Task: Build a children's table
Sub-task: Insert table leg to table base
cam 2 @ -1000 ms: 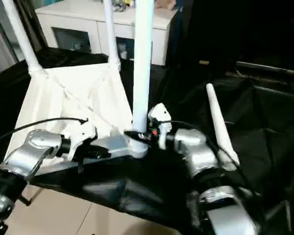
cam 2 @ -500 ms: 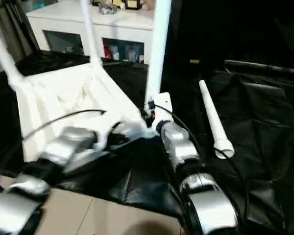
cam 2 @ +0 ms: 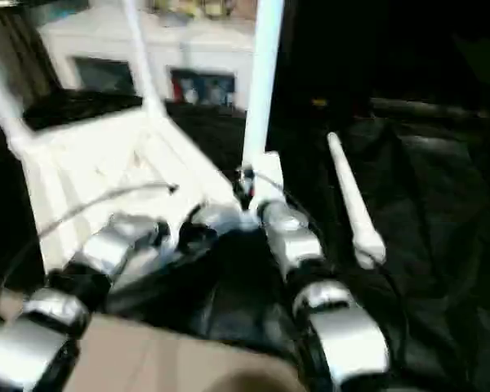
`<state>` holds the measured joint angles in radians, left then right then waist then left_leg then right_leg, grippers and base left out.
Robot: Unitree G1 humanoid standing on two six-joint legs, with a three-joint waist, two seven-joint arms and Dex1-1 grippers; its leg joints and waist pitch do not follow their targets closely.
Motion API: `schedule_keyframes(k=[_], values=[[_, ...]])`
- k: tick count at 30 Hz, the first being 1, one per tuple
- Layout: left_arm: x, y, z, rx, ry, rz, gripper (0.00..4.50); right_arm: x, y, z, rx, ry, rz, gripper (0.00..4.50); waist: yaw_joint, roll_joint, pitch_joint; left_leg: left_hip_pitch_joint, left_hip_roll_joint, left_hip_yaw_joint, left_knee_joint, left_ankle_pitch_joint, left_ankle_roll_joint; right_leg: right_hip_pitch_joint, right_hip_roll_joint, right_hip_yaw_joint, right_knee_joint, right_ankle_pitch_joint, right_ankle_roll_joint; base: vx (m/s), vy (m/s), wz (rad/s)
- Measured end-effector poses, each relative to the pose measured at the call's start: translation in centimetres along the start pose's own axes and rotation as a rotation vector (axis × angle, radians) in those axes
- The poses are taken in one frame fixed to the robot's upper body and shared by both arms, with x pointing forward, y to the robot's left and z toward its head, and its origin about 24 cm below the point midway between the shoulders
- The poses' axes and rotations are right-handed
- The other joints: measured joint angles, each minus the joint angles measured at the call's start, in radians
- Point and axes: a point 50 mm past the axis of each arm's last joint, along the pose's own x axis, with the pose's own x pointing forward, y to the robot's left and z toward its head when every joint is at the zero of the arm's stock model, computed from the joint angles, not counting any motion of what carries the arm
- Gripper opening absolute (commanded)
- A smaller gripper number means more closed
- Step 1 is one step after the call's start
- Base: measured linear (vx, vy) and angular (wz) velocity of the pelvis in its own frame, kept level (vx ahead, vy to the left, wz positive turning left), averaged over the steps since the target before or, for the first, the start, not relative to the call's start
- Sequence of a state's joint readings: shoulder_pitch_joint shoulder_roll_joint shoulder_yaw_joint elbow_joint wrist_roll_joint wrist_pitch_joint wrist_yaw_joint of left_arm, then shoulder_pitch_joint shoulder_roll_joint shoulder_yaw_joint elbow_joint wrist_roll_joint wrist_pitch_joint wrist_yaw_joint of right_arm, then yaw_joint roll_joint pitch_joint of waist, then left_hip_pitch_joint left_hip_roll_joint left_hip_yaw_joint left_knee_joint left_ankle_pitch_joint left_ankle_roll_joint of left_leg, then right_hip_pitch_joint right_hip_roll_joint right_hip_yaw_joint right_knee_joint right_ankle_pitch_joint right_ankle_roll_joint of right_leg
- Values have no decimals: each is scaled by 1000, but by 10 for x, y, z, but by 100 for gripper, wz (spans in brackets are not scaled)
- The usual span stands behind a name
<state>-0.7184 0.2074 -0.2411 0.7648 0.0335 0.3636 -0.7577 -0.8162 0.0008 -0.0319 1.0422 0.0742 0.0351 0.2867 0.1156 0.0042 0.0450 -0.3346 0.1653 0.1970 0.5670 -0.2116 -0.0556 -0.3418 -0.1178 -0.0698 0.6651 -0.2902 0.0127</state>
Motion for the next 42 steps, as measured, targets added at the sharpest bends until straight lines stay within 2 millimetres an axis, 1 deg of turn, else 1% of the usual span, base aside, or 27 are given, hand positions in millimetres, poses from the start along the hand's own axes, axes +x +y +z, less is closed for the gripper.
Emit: schedule_keyframes(k=[1,2,3,4,5,6,7,12,19,21,25,26,29,37,40,42], values=[[-3,2,-1,8,4,-13,0,0,0,2,-10,0,37,191,11,11,-4,-8,0,-28,0,-1,3,-2,1,-9,-2,0,0,120,-45,-43],[-6,2,-2,24,12,-34,0,-1,-1,4,-21,-2,82,191,15,29,-14,-20,2,-48,0,16,-13,-5,5,-29,-8,6,-1,120,-45,-43],[-11,4,-2,50,25,-60,0,-3,-2,6,-36,-2,146,191,13,39,-22,-24,10,-56,-3,47,-21,-7,18,-32,-16,23,-9,105,-6,-41],[-13,4,-3,54,28,-77,0,-3,-1,7,-43,-1,177,191,9,37,-24,-26,14,-58,-6,47,-21,-8,25,-31,-22,25,-13,65,-19,-10],[-17,5,-3,65,30,-86,0,-3,-1,8,-55,3,209,191,5,35,-25,-28,16,-57,-10,47,-22,-9,27,-31,-26,26,-16,99,-30,-12],[-23,7,-5,87,39,-102,0,-5,-2,9,-83,19,272,191,0,35,-26,-28,18,-55,-13,46,-22,-9,29,-31,-31,26,-18,75,-28,-3],[-26,6,-8,97,42,-123,0,-8,-3,9,-103,32,335,191,-1,37,-26,-29,19,-55,-15,45,-22,-9,29,-32,-34,26,-18,69,-11,-2],[-47,7,-14,151,73,-206,0,-20,-4,12,-190,85,613,191,0,36,-27,-32,21,-50,-11,37,-12,-9,30,-32,-40,23,-22,37,2,-1],[-63,3,-23,184,110,-278,0,-30,-2,10,-249,133,819,191,0,33,-28,-31,21,-44,-9,34,-9,-7,28,-30,-43,23,-22,0,0,0],[-67,2,-26,184,118,-299,0,-33,-1,8,-259,142,868,191,1,33,-28,-30,24,-39,-9,34,-10,-7,28,-29,-43,23,-22,0,0,0],[-68,2,-28,186,125,-308,0,-35,0,7,-262,148,895,191,4,33,-28,-26,27,-31,-9,32,-15,-6,26,-27,-42,23,-22,0,0,0],[-68,1,-28,185,128,-308,0,-35,0,6,-262,147,896,191,4,33,-29,-22,27,-28,-9,32,-15,-6,26,-26,-42,23,-22,0,0,0],[-69,1,-28,179,130,-309,0,-35,1,5,-262,145,897,191,3,32,-30,-21,27,-27,-9,31,-15,-6,26,-25,-42,23,-22,0,0,0],[-67,1,-29,170,130,-303,0,-35,3,4,-259,141,896,191,6,32,-30,-19,27,-27,-10,31,-15,-5,26,-25,-42,23,-22,0,0,0],[-64,0,-29,149,125,-289,0,-32,4,2,-247,132,854,191,5,32,-30,-16,27,-27,-10,32,-15,-2,26,-24,-41,23,-22,0,0,0],[-57,3,-28,114,111,-240,0,-27,3,1,-206,100,744,191,4,29,-30,-15,27,-27,-12,32,-16,-1,26,-23,-39,24,-22,0,0,0]])
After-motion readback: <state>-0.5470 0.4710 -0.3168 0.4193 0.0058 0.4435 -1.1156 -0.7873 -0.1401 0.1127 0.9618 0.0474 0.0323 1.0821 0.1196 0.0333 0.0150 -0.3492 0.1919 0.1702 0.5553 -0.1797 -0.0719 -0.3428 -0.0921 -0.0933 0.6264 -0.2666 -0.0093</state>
